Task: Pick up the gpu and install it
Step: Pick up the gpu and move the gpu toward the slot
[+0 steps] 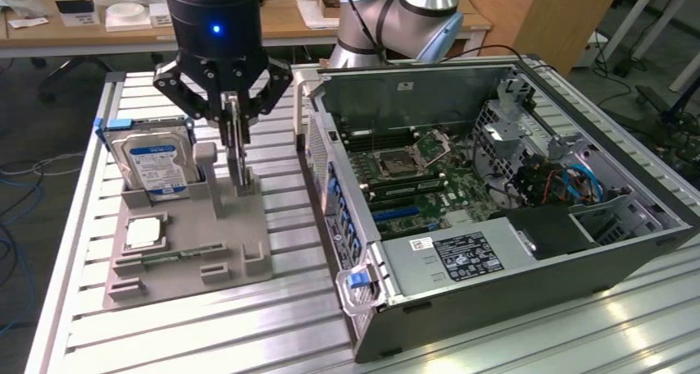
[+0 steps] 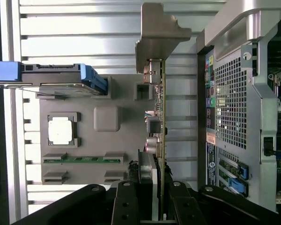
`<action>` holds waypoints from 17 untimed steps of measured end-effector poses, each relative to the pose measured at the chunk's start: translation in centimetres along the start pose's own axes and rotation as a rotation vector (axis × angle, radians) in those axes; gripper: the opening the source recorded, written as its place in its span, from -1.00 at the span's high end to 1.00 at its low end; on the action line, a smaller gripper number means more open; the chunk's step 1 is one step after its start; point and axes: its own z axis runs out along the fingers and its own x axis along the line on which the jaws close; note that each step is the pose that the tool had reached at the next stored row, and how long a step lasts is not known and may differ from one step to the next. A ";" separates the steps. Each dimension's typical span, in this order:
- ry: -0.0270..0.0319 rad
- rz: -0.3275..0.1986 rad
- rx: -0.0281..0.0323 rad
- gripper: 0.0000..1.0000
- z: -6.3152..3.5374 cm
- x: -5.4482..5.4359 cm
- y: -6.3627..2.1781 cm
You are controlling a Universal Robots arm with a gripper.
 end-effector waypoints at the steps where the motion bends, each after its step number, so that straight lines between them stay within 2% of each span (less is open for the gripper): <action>1: -0.0001 0.000 0.0000 0.44 -0.19 0.0 0.01; 17: -0.0001 0.000 0.0000 0.44 -3.60 0.0 0.16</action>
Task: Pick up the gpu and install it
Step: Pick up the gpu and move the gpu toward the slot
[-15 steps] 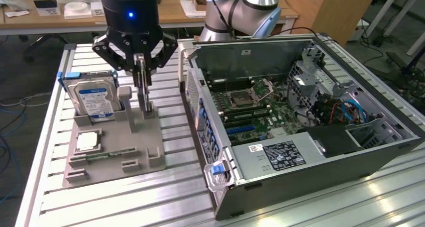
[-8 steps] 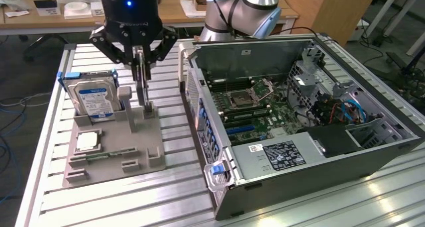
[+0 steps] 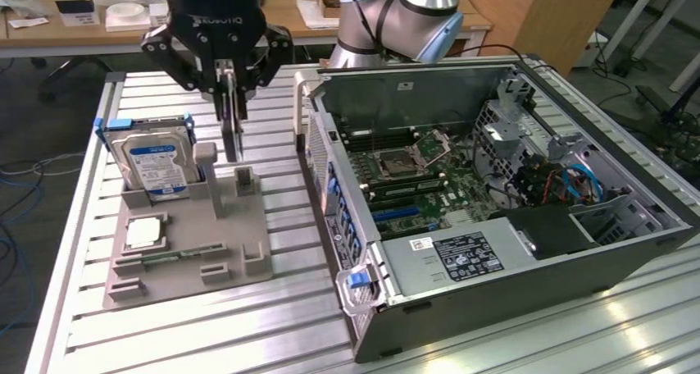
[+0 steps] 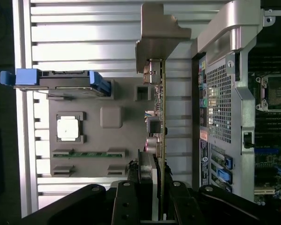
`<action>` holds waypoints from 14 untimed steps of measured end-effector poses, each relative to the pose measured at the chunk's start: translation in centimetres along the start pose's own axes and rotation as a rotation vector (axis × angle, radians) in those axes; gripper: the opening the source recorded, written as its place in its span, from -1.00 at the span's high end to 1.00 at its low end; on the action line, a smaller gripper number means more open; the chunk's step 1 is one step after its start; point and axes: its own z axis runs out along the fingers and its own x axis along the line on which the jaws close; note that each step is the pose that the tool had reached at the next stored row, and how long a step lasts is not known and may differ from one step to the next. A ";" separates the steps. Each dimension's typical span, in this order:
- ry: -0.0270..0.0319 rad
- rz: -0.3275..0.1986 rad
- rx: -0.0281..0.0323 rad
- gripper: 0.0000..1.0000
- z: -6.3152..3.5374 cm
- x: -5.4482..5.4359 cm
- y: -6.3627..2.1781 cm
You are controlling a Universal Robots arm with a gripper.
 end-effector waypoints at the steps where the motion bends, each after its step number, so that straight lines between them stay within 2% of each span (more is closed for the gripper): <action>1: 0.0000 0.000 0.0000 0.44 -0.21 0.0 0.01; 7: 0.0001 0.000 0.0001 0.44 -1.44 0.0 0.06; 14: 0.0001 0.000 0.0000 0.44 -1.50 0.0 0.07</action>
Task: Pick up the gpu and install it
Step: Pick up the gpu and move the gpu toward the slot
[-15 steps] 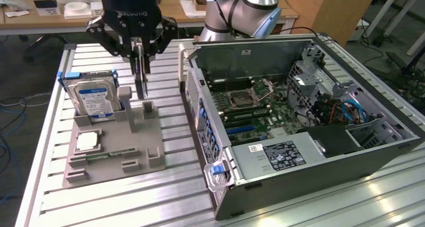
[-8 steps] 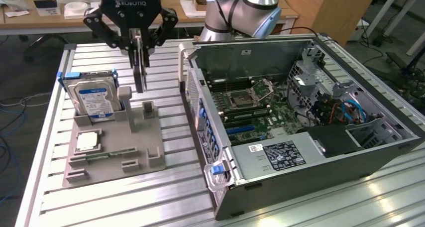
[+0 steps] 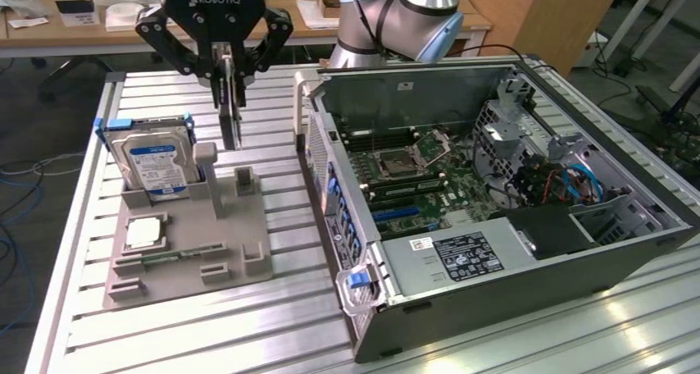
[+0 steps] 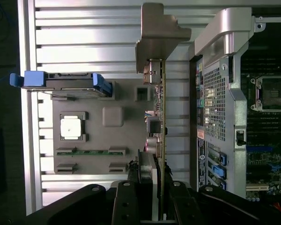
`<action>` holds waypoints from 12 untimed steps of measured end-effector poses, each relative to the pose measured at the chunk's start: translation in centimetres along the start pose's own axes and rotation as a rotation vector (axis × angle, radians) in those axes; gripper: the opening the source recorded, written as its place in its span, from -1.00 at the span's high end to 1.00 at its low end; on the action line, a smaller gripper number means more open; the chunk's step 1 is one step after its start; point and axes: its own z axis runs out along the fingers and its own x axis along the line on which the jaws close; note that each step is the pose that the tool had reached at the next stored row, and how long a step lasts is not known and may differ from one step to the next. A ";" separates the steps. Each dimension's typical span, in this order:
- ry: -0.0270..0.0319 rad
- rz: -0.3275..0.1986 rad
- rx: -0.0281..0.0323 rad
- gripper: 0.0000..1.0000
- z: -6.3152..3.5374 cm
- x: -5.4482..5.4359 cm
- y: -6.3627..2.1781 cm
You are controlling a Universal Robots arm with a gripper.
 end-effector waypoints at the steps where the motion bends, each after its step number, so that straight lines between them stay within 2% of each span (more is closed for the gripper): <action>1: 0.0001 0.000 0.0001 0.44 -0.01 -0.1 0.00; 12: 0.0000 0.000 0.0000 0.44 0.00 -1.4 0.06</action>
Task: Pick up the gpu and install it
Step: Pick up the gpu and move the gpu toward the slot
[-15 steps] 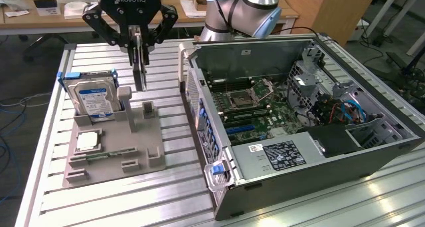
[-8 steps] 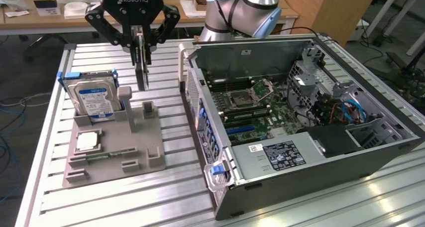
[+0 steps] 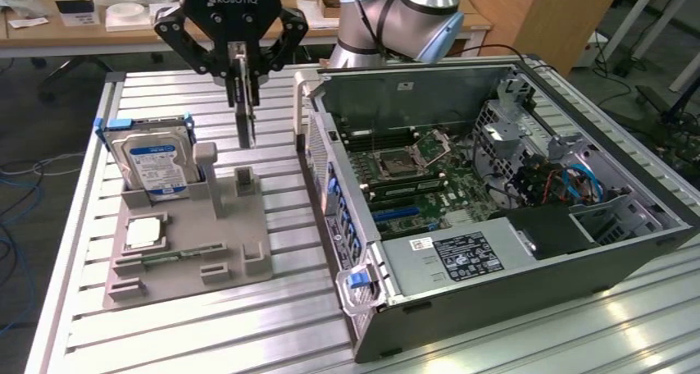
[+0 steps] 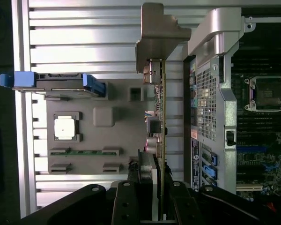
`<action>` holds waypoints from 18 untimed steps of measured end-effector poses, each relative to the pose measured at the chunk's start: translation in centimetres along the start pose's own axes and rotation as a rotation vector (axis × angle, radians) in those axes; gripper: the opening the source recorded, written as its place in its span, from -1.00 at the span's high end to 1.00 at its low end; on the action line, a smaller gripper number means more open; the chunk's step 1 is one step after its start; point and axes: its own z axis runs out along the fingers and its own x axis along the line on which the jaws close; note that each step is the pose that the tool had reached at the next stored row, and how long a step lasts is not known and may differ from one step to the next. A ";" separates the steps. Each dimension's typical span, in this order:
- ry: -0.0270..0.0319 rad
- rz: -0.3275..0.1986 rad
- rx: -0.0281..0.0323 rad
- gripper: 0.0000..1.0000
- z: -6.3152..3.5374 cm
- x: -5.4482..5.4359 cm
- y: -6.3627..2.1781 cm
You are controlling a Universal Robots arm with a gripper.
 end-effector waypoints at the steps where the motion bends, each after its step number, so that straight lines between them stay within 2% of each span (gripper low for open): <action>1: 0.0000 0.000 0.0000 0.44 0.00 -0.1 0.00; 18: 0.0000 0.000 0.0000 0.44 0.00 -1.7 0.06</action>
